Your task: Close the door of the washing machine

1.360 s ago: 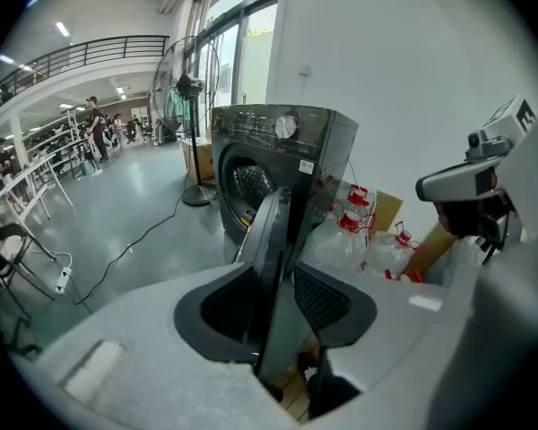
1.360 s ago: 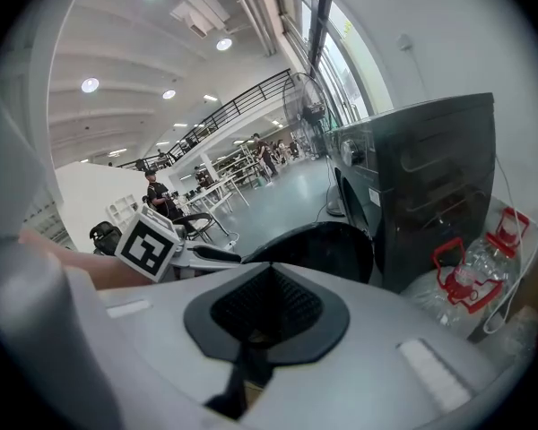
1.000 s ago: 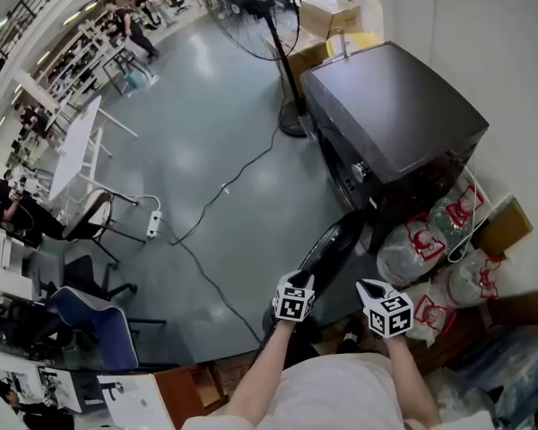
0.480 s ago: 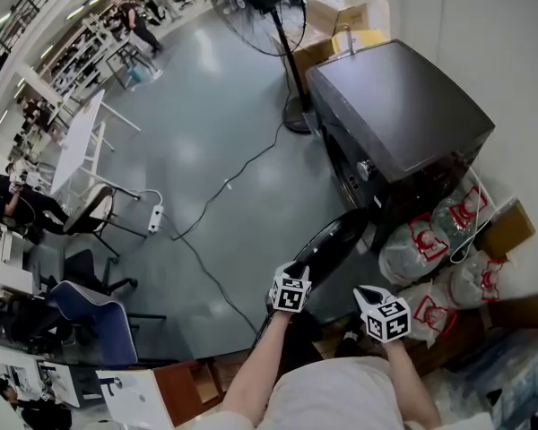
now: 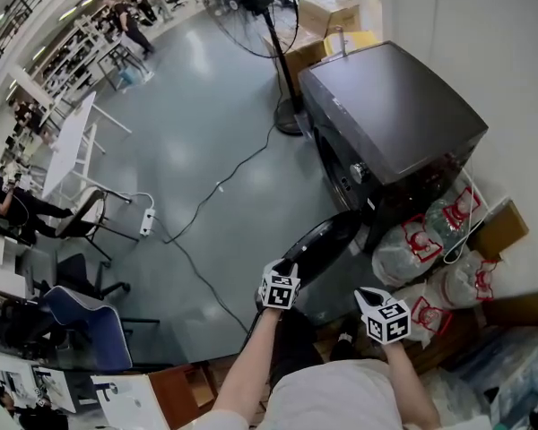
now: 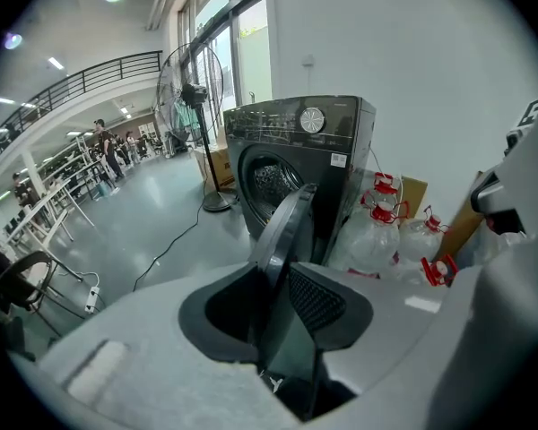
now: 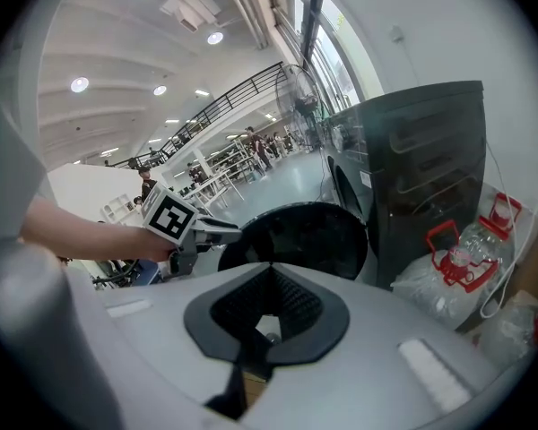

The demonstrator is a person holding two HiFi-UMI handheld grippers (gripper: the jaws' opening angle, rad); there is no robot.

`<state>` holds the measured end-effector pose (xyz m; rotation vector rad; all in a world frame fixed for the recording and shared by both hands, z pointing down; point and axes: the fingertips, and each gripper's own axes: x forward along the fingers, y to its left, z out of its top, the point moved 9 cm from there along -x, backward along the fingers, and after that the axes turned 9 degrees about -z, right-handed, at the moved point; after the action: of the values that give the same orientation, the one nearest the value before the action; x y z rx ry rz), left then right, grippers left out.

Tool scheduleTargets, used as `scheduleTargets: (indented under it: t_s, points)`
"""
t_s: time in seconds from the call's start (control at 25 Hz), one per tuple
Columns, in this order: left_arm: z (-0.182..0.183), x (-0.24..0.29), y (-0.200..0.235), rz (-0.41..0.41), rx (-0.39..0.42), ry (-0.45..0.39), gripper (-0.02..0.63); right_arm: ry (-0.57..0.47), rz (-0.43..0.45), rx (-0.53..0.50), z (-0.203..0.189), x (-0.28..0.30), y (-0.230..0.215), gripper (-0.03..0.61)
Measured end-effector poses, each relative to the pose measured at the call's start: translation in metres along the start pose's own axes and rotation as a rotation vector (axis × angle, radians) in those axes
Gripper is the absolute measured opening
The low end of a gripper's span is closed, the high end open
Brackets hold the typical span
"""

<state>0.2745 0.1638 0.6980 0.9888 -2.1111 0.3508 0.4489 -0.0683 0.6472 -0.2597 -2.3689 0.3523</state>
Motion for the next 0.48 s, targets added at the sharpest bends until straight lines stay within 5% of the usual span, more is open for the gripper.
scheduleTargets:
  t_s: [0.48]
  points:
    - [0.005,0.005,0.021,-0.02,-0.005,0.006,0.112,-0.04,0.047,-0.266,0.081,0.054,0.009,0.0]
